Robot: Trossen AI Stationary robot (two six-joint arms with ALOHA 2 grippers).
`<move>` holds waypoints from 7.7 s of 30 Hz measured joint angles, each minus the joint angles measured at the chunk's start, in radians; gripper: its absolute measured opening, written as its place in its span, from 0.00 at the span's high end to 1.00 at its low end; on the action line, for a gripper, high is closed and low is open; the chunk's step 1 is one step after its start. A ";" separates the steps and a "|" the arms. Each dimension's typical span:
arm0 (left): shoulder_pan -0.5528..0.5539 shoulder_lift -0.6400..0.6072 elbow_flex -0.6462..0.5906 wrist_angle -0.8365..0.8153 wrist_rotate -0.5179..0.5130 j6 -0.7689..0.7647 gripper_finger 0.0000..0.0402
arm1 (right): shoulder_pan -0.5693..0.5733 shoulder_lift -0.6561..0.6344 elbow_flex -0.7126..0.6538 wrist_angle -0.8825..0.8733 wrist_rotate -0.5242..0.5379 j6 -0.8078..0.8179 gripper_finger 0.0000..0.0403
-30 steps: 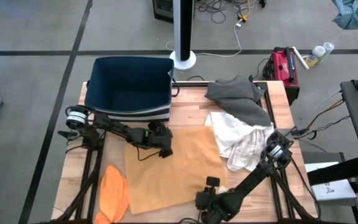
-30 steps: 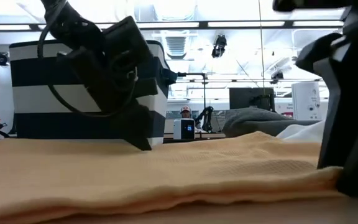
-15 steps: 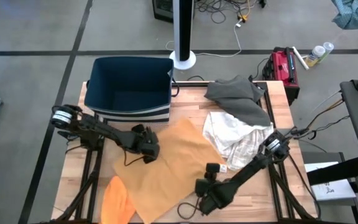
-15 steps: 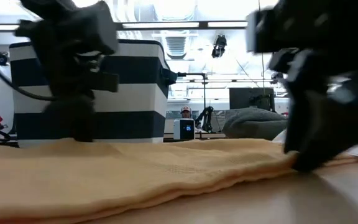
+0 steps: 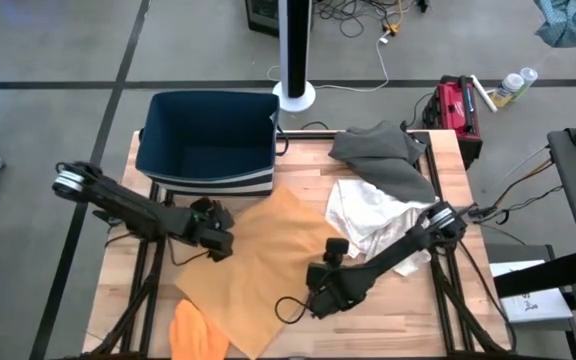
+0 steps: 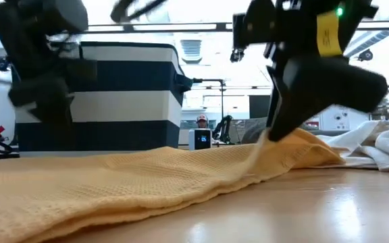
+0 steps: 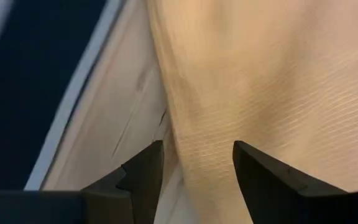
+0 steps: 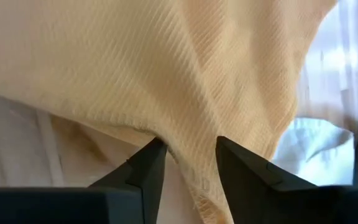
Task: Fold towel
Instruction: Fold the yellow kitchen towel
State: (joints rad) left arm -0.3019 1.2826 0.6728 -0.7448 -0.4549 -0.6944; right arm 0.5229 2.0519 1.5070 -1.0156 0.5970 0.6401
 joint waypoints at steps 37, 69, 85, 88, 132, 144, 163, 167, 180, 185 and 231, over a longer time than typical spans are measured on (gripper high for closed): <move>-0.832 0.396 0.407 0.125 0.289 -0.656 0.47 | 0.053 -0.034 0.001 0.157 0.009 0.040 0.63; -0.861 0.466 0.540 -0.061 0.358 -0.612 0.94 | 0.100 -0.038 0.106 0.294 0.076 -0.139 0.80; -0.856 0.243 0.554 -0.058 -0.353 -0.273 0.97 | 0.107 -0.005 0.112 1.054 0.014 -0.566 0.72; -0.838 0.237 0.550 -0.049 -0.485 -0.193 0.97 | 0.107 -0.009 0.150 1.075 -0.037 -0.586 0.64; -0.653 0.240 0.488 0.148 -0.410 0.060 0.61 | -0.001 -0.049 0.290 0.756 0.437 -0.735 0.99; -0.642 0.241 0.304 0.181 -0.419 -0.181 0.35 | -0.251 -0.336 0.159 -0.470 0.469 0.219 0.99; -0.582 0.236 0.134 0.489 -0.370 -0.130 0.35 | -0.658 -0.684 -0.463 -0.278 0.171 0.409 0.77; -0.503 0.231 0.164 0.443 -0.276 -0.117 0.33 | -0.635 -0.753 -0.454 -0.256 0.131 0.388 0.58; -0.142 0.175 0.154 0.126 0.042 0.017 0.30 | -0.190 -0.663 -0.451 0.426 0.176 0.112 0.32; -0.065 0.165 0.128 0.132 0.125 0.260 0.32 | -0.035 -0.403 -0.429 0.770 0.163 -0.008 0.33; 0.217 0.184 0.002 0.155 0.240 1.228 0.52 | 0.134 0.138 0.018 0.721 0.207 0.295 0.31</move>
State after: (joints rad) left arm -0.0846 1.4661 0.6748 -0.5901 -0.2146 0.5339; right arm 0.6567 2.1899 1.5249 -0.2947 0.8036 0.9348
